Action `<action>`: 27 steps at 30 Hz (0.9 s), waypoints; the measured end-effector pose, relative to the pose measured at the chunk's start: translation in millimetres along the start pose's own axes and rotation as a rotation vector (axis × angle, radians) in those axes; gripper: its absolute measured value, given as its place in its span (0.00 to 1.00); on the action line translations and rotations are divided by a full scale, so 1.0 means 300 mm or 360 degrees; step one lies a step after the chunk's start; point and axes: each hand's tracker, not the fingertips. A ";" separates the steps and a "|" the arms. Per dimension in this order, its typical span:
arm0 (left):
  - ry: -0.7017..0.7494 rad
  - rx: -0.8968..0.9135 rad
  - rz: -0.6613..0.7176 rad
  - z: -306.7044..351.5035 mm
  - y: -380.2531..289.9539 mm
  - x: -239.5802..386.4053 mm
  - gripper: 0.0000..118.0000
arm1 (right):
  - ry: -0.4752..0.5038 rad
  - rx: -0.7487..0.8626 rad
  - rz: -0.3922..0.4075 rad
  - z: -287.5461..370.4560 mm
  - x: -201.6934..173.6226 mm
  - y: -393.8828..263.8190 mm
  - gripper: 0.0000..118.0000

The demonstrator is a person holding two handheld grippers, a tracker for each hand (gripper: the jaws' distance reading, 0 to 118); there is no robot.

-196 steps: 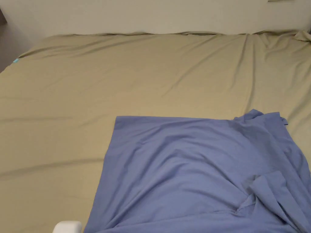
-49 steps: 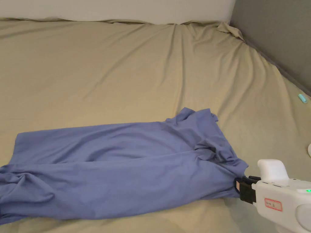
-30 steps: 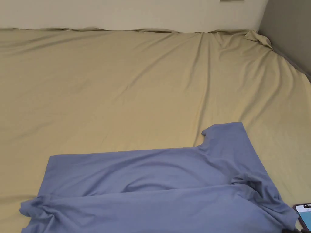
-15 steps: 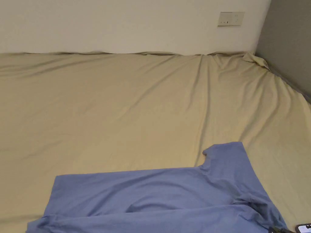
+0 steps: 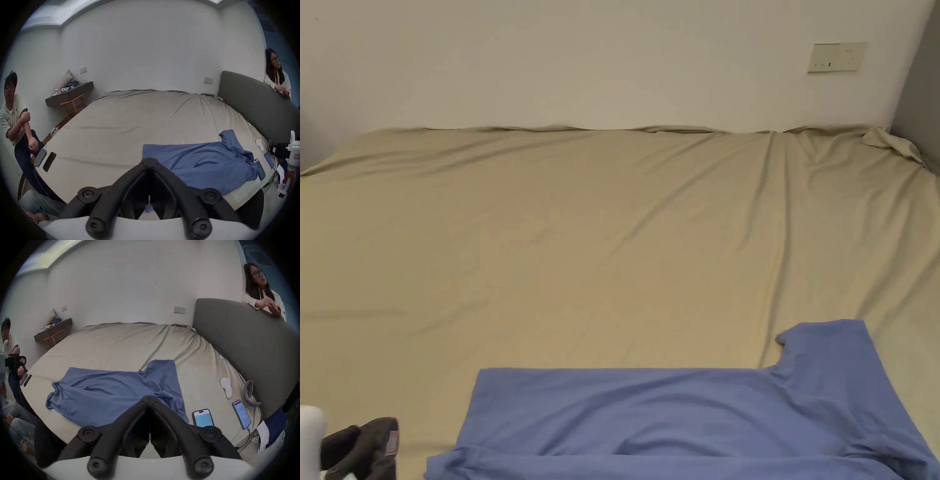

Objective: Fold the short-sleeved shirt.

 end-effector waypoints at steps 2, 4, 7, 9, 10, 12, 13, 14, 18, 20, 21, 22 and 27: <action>-0.0021 -0.0027 -0.0025 -0.088 0.030 0.009 0.00 | 0.0003 -0.0002 0.0010 -0.007 -0.001 0.010 0.02; -0.0056 -0.0053 -0.0046 -0.233 0.067 0.008 0.00 | 0.0002 -0.0003 0.0030 -0.025 -0.001 0.013 0.02; -0.0175 -0.0164 0.0030 -0.482 0.112 -0.003 0.00 | 0.0006 -0.0008 0.0031 -0.052 0.001 0.026 0.02; -0.0287 -0.0316 0.0158 -0.693 0.132 -0.026 0.10 | 0.0002 -0.0025 0.0031 -0.079 0.005 0.034 0.02; -0.0296 -0.0425 0.0218 -0.785 0.131 -0.033 0.45 | -0.0006 -0.0034 0.0028 -0.093 0.007 0.036 0.02; -0.0299 -0.0664 0.0343 -0.984 0.112 -0.050 0.74 | -0.0019 -0.0057 0.0028 -0.126 0.012 0.036 0.02; -0.0247 -0.0732 0.0328 -1.055 0.101 -0.058 0.74 | -0.0024 -0.0069 0.0028 -0.140 0.014 0.037 0.02; -0.0221 -0.0779 0.0344 -1.110 0.077 -0.064 0.74 | -0.0031 -0.0078 0.0028 -0.156 0.015 0.038 0.02; -0.0144 -0.0903 0.0272 -1.214 -0.002 -0.062 0.68 | -0.0042 -0.0123 0.0029 -0.219 0.016 0.043 0.02; -0.0078 -0.0768 0.0107 -1.156 0.001 -0.040 0.44 | -0.0038 -0.0136 0.0037 -0.244 0.009 0.047 0.02; -0.0046 -0.0728 0.0026 -1.140 0.004 -0.032 0.10 | -0.0036 -0.0141 0.0048 -0.258 0.004 0.049 0.02; -0.0090 -0.0715 0.0009 -1.142 0.000 -0.033 0.02 | -0.0031 -0.0142 0.0052 -0.270 0.002 0.050 0.02; -0.0119 -0.0721 0.0019 -1.066 0.017 -0.006 0.02 | 0.0017 -0.0157 0.0034 -0.344 0.005 0.070 0.02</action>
